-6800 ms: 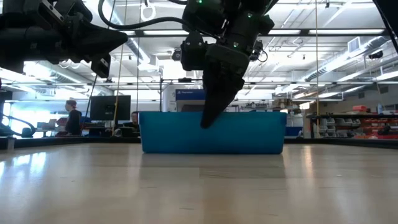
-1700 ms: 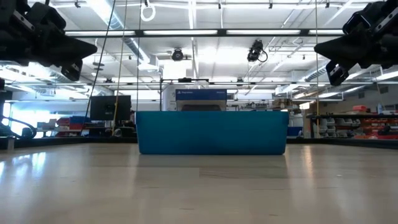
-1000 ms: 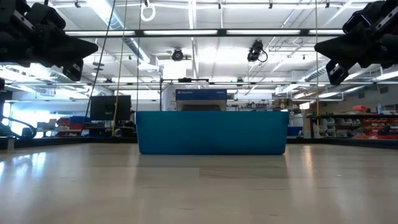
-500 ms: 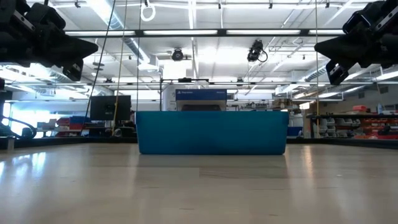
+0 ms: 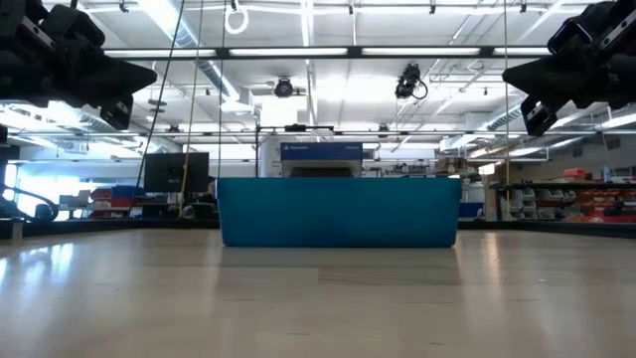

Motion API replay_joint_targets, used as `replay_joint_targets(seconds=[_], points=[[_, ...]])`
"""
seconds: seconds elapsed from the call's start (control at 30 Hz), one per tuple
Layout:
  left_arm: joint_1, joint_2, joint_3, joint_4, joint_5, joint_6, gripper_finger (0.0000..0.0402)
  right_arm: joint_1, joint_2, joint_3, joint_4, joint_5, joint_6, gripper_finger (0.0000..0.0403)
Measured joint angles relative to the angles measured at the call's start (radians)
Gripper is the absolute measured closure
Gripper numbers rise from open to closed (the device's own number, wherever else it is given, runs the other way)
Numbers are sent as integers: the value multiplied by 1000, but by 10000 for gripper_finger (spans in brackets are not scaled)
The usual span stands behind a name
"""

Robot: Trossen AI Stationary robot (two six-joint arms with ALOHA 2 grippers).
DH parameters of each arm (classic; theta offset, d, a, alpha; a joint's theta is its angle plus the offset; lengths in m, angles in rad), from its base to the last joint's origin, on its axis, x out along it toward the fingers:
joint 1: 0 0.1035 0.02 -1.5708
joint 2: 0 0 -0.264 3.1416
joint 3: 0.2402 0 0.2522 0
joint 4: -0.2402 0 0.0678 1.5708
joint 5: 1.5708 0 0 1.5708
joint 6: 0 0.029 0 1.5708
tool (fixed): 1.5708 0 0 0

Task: Pick and place USB-C Cables
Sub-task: Return to Home Position

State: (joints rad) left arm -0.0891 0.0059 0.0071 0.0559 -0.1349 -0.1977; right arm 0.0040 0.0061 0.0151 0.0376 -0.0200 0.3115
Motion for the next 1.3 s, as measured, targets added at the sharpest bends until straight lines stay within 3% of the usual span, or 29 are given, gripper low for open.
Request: replay_joint_targets(seconds=[1.3], points=[[0,0,0,0,0,0,379,0,0,0,0,0,0,389]])
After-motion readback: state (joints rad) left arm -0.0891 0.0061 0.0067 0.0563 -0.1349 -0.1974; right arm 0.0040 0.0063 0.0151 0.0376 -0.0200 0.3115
